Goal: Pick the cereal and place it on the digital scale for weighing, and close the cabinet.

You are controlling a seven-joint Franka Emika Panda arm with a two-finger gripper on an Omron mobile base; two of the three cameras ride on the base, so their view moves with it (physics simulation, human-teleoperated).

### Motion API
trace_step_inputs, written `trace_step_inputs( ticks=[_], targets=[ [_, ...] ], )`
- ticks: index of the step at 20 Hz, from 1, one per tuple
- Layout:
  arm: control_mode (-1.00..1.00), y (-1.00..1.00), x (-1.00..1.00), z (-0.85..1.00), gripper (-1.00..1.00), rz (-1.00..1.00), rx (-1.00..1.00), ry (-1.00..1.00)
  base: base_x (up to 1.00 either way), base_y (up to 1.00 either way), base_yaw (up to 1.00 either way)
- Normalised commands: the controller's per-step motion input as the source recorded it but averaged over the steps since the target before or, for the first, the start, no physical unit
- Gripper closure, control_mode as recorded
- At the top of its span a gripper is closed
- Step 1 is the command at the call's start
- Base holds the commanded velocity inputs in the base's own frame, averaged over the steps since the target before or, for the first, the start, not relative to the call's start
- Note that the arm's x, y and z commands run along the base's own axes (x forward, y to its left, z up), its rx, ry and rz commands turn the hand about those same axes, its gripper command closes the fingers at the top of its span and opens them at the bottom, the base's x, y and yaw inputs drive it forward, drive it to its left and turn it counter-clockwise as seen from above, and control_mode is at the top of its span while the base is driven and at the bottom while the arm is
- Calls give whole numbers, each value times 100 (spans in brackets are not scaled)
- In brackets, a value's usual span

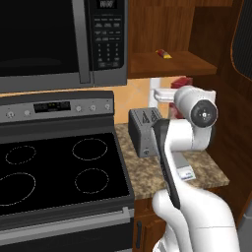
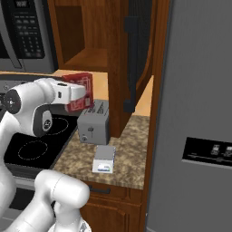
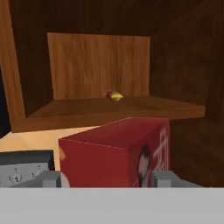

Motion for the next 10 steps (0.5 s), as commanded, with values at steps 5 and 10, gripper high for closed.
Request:
trace_step_inputs(
  ticks=[5, 10],
  targets=[
    [-100, -48, 0, -63, 100, -2, 2, 2, 0, 0, 0],
    [-100, -20, 1, -87, 100, -1, 0, 0, 0, 0, 0]
  ],
)
